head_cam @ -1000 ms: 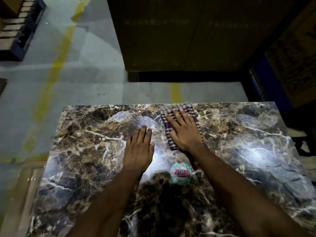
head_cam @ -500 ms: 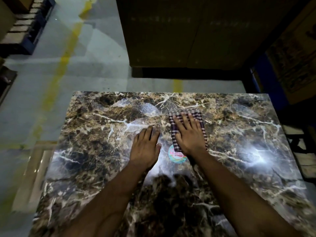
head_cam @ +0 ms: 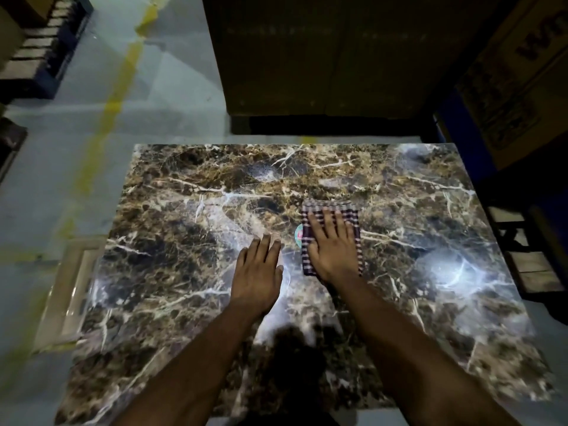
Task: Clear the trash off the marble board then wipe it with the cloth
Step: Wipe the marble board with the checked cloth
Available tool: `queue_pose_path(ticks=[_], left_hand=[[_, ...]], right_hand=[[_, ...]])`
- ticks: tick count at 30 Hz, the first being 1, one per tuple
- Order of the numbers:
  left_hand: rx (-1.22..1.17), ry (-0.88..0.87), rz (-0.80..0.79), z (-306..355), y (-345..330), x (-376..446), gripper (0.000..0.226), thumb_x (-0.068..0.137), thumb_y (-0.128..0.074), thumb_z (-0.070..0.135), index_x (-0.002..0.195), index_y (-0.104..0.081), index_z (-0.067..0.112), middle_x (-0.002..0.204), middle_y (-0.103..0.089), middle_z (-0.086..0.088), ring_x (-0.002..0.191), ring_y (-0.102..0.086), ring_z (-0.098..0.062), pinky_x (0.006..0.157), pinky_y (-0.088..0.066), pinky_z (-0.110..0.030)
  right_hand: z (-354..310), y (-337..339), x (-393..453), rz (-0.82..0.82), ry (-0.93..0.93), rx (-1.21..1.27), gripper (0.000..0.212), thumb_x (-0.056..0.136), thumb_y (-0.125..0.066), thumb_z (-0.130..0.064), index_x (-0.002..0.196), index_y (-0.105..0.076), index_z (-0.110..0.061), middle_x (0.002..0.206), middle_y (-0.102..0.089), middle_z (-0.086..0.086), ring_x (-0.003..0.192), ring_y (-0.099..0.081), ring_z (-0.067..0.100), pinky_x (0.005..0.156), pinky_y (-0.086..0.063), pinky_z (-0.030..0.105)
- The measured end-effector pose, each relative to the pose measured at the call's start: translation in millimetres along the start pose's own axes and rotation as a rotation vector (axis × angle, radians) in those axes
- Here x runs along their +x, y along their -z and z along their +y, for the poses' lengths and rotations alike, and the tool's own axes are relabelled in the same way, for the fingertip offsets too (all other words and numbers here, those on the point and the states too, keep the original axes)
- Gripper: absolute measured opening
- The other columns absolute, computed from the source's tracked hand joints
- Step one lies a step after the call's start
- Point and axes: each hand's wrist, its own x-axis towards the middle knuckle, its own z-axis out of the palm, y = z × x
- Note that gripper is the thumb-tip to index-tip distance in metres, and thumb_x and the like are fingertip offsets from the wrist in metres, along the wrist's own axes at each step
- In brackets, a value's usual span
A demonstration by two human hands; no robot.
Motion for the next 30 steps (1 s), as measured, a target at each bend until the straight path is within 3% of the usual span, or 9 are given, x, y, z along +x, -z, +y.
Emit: queue_pose_path(ticks=[5, 11, 15, 19, 23, 26, 30], left_hand=[[0.004, -0.02, -0.02, 5, 0, -24, 0.058, 0.105, -0.035, 0.04, 0.158, -0.023, 0.019, 0.165, -0.024, -0.005, 0.15, -0.021, -0.028, 0.12, -0.024, -0.046], [0.031, -0.074, -0.027, 5, -8, -55, 0.057, 0.104, -0.041, 0.038, 0.156, -0.03, 0.019, 0.163, -0.03, -0.005, 0.148, -0.025, -0.027, 0.116, -0.03, -0.045], [0.036, -0.085, -0.019, 4, -15, -70, 0.056, 0.101, -0.046, 0.037, 0.153, -0.038, 0.017, 0.16, -0.036, -0.007, 0.144, -0.034, -0.03, 0.112, -0.034, -0.047], [0.043, -0.078, -0.08, 9, -14, -81, 0.06, 0.104, -0.038, 0.043, 0.158, -0.024, 0.022, 0.167, -0.02, -0.007, 0.151, -0.018, -0.031, 0.118, -0.023, -0.05], [0.061, -0.083, -0.124, 16, -12, -90, 0.06, 0.104, -0.037, 0.045, 0.158, -0.019, 0.027, 0.168, -0.009, -0.012, 0.152, -0.01, -0.037, 0.12, -0.015, -0.057], [0.068, -0.091, -0.129, 16, -16, -101, 0.061, 0.104, -0.037, 0.044, 0.159, -0.02, 0.024, 0.167, -0.014, -0.008, 0.149, -0.015, -0.036, 0.119, -0.019, -0.056], [0.088, -0.123, -0.078, 13, -23, -116, 0.057, 0.103, -0.038, 0.041, 0.156, -0.028, 0.022, 0.165, -0.025, -0.007, 0.144, -0.026, -0.035, 0.114, -0.028, -0.054]], right_hand=[[6, -9, -59, -0.044, 0.131, -0.041, 0.07, 0.099, -0.02, -0.046, 0.164, -0.002, -0.027, 0.17, 0.006, 0.002, 0.158, 0.011, 0.026, 0.128, -0.003, 0.049], [3, -11, -64, -0.026, 0.005, -0.023, 0.075, 0.094, -0.021, -0.048, 0.164, -0.01, -0.02, 0.171, -0.009, 0.006, 0.158, 0.001, 0.027, 0.127, -0.006, 0.049], [-10, -20, -106, -0.033, 0.123, -0.036, 0.074, 0.095, -0.029, -0.044, 0.164, -0.012, -0.021, 0.171, -0.006, 0.005, 0.158, 0.0, 0.027, 0.127, -0.007, 0.05], [17, -23, -152, -0.04, 0.129, -0.018, 0.074, 0.095, -0.031, -0.043, 0.164, -0.01, -0.025, 0.171, -0.008, 0.001, 0.158, -0.001, 0.025, 0.127, -0.009, 0.05], [6, -22, -143, -0.022, 0.008, -0.009, 0.074, 0.093, -0.025, -0.044, 0.163, -0.014, -0.023, 0.171, -0.013, 0.004, 0.158, -0.003, 0.027, 0.128, -0.006, 0.048], [-14, -25, -150, -0.003, -0.035, 0.009, 0.073, 0.095, -0.026, -0.044, 0.163, -0.013, -0.022, 0.171, -0.012, 0.005, 0.158, -0.001, 0.028, 0.128, -0.006, 0.049], [-3, -27, -191, -0.075, 0.134, -0.016, 0.071, 0.097, -0.022, -0.045, 0.164, -0.007, -0.025, 0.172, -0.005, 0.003, 0.158, 0.004, 0.025, 0.128, 0.001, 0.046]])
